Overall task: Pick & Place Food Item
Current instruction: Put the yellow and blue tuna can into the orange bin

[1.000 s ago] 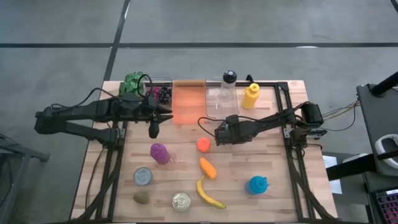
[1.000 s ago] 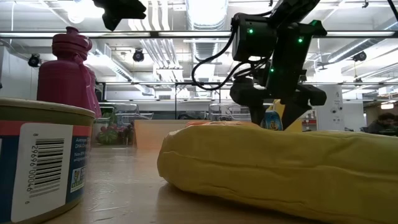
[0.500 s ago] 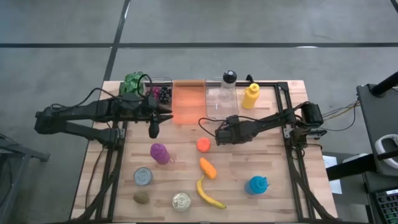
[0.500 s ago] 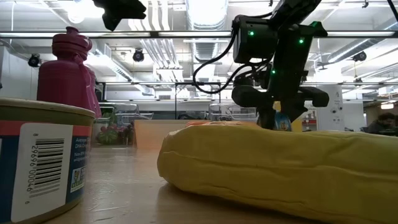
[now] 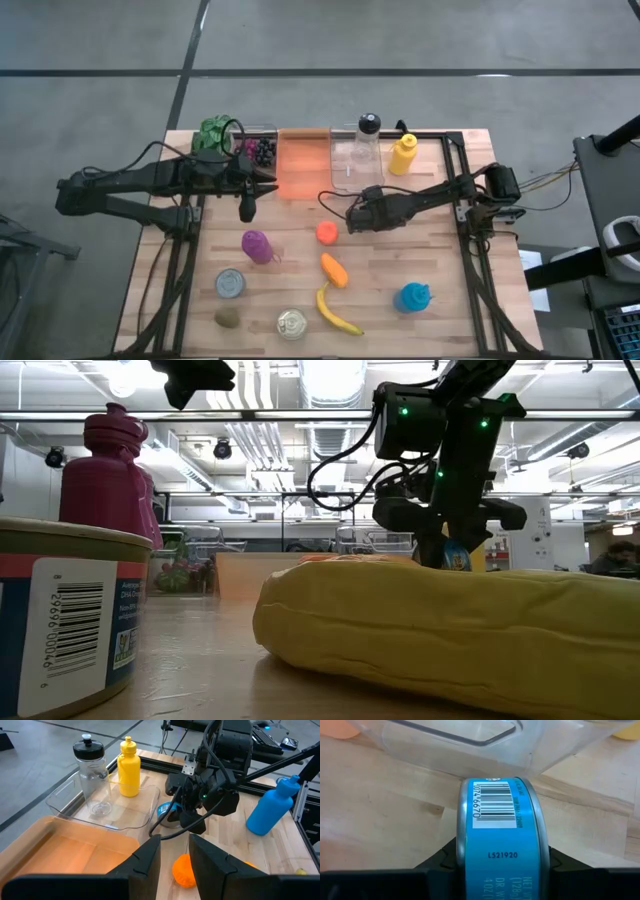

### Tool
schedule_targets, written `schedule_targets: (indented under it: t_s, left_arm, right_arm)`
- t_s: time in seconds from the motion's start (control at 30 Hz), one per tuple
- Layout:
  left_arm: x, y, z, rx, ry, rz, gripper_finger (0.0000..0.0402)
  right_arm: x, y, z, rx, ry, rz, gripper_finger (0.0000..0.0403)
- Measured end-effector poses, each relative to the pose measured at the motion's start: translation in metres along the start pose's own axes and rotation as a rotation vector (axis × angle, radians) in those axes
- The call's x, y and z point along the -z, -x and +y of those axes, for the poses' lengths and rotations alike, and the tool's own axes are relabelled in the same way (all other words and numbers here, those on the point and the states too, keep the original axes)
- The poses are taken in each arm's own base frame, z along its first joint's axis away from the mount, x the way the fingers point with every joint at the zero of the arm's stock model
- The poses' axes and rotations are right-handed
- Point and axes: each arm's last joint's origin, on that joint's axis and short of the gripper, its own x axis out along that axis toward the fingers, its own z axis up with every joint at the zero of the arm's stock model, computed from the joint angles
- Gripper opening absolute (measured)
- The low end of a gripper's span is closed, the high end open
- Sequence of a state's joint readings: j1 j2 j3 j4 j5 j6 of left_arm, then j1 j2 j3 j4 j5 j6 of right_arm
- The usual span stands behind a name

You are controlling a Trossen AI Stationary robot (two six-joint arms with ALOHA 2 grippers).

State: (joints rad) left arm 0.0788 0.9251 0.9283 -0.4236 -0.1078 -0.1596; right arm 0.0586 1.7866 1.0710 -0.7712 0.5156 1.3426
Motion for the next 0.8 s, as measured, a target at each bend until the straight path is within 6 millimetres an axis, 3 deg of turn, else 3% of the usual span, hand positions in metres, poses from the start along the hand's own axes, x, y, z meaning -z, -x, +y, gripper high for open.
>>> schedule_targets:
  t_s: [0.27, 0.8]
  left_arm:
    - [0.000, 0.000, 0.000, 0.000, -0.001, 0.000, 0.0106]
    - [0.000, 0.000, 0.000, 0.000, -0.003, 0.000, 0.0106]
  right_arm:
    - [-0.001, 0.004, 0.000, -0.024, 0.026, 0.018, 0.0121]
    - [0.007, 0.031, -0.002, -0.109, 0.165, -0.005, 0.0122]
